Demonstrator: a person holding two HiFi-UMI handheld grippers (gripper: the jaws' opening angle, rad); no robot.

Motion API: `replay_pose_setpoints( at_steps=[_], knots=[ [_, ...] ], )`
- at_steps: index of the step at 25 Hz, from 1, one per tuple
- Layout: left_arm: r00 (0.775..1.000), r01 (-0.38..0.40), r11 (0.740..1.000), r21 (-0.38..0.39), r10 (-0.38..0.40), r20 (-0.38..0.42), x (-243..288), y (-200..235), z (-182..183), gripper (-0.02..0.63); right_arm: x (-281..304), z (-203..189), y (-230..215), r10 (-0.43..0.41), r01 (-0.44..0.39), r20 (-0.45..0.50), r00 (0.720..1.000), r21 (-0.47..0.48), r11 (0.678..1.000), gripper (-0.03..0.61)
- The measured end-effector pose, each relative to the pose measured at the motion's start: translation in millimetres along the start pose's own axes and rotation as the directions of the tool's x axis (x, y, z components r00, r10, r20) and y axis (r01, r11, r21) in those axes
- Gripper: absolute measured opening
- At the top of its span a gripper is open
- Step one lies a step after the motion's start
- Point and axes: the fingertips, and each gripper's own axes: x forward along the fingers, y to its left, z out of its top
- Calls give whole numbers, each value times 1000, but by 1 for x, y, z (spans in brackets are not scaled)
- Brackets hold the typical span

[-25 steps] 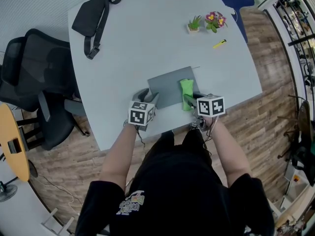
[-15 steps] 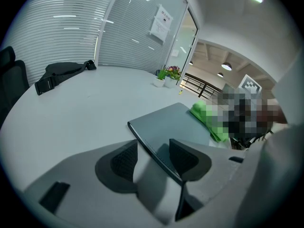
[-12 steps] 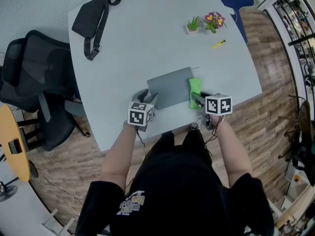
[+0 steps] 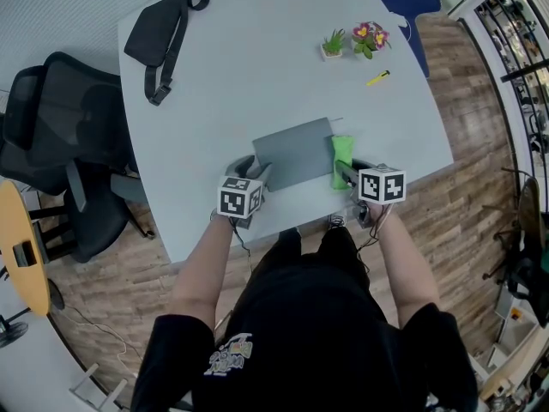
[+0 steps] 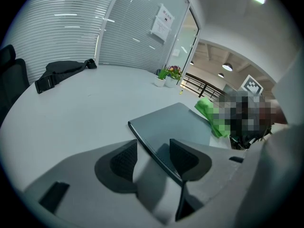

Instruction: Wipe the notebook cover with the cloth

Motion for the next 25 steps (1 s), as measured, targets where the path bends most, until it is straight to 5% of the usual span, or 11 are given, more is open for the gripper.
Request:
replay_pose_setpoints(
  at_steps=[8, 14, 20, 25],
  knots=[
    [996, -81, 996, 27, 80, 30, -12, -1, 3, 207, -31, 33, 4, 43, -36, 103, 994, -76, 996, 109],
    [980, -140, 990, 22, 136, 143, -44, -22, 32, 206, -62, 71, 22, 163, -123, 213, 963, -191, 974, 110],
    [915, -252, 968, -17, 244, 321, -94, -60, 70, 182, -99, 108, 47, 280, -178, 256, 925, -358, 917, 110],
    [834, -360, 931, -52, 347, 428, -137, -95, 97, 62, -136, 136, 71, 397, -231, 272, 877, -485, 843, 110]
  ],
)
